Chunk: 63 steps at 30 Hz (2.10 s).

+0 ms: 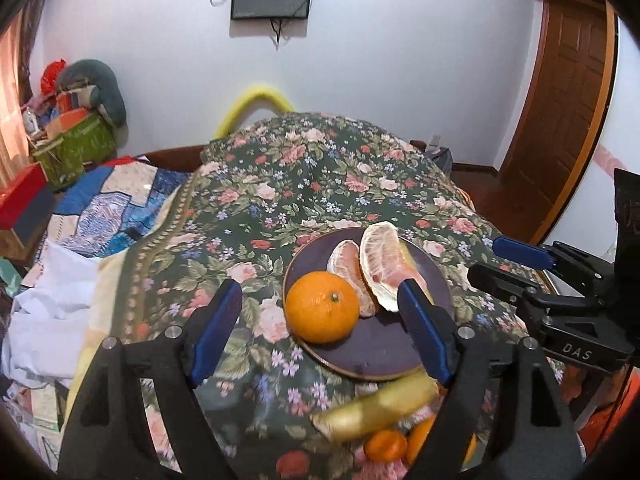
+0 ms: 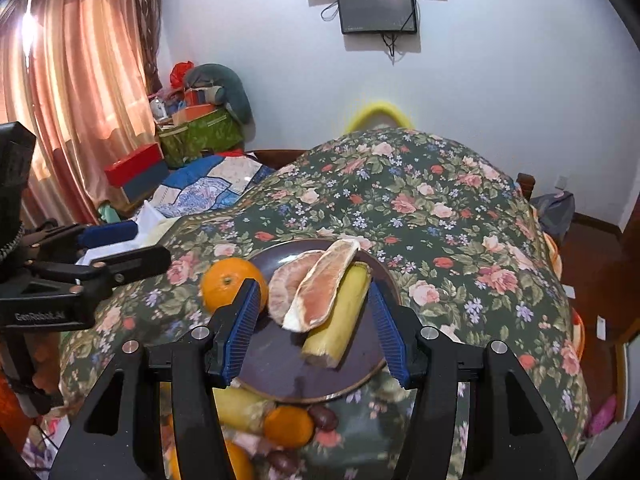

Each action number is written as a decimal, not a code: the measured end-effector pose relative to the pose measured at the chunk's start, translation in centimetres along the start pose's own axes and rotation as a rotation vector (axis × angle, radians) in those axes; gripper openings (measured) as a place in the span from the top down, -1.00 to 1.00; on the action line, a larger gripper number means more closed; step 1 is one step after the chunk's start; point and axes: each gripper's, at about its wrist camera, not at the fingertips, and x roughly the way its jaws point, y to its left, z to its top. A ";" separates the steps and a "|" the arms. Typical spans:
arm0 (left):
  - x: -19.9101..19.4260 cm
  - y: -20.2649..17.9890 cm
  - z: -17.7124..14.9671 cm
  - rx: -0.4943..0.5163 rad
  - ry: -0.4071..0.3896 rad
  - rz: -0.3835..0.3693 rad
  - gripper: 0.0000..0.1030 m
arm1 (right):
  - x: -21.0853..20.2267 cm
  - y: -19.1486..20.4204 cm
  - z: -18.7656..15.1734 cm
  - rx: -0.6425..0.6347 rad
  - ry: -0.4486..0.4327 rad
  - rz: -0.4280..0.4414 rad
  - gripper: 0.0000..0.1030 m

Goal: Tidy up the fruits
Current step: 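Set the large orange on the plate with left tool and open it, then grasp the second large orange with right tool while left tool moves toward a small mandarin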

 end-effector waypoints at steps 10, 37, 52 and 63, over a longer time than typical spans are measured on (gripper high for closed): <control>-5.8 -0.5 -3.2 0.019 -0.031 0.029 -0.65 | -4.0 2.4 -2.2 -0.017 -0.011 -0.007 -0.06; -5.7 0.5 -11.7 -0.063 0.112 0.031 -0.65 | -0.2 6.0 -10.8 0.043 0.213 0.046 -0.29; -2.2 -1.1 -12.1 -0.064 0.179 -0.016 -0.59 | 0.2 4.2 -11.7 0.079 0.243 0.089 -0.20; 1.9 -3.6 -12.1 -0.040 0.252 -0.063 -0.19 | -2.6 0.0 -11.0 0.111 0.177 -0.015 -0.20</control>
